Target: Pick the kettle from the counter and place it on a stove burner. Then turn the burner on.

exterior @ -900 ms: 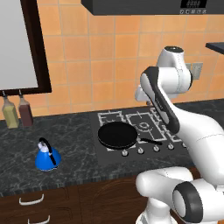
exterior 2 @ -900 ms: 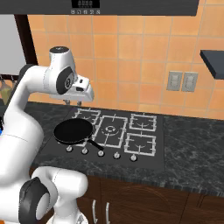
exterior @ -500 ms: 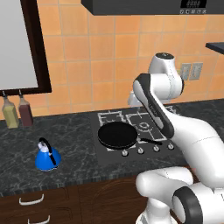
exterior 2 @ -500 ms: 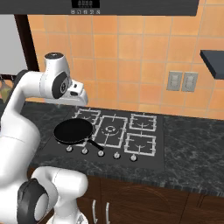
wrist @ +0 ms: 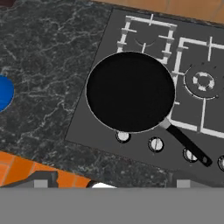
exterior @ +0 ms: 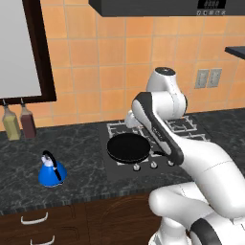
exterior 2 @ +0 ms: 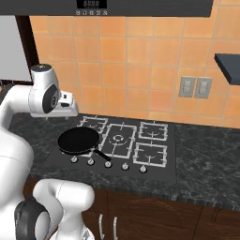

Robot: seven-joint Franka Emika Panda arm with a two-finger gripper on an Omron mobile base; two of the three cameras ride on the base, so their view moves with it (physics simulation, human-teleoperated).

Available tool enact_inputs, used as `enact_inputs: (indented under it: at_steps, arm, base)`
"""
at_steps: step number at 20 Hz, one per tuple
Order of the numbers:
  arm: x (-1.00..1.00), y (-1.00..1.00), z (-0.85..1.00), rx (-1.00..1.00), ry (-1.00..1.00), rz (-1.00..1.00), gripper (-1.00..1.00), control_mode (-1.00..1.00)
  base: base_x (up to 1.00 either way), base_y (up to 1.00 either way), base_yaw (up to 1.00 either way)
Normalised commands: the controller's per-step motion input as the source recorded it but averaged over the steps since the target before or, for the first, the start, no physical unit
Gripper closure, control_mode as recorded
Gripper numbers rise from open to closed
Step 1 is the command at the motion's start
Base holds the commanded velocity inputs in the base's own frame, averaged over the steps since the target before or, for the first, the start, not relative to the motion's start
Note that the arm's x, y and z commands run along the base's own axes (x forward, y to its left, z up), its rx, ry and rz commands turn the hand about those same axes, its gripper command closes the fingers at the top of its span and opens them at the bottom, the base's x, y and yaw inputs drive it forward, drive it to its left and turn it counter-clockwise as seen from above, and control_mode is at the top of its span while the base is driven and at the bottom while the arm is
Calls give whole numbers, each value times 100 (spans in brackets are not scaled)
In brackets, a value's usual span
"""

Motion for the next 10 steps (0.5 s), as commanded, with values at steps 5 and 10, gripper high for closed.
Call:
enact_inputs:
  at_steps: [5,10]
  arm:
    - [-20,76,-24,0,-1,23,-100,-100]
    - [-18,83,-37,0,0,24,-100,-100]
  base:
    - [0,0,0]
    - [0,0,0]
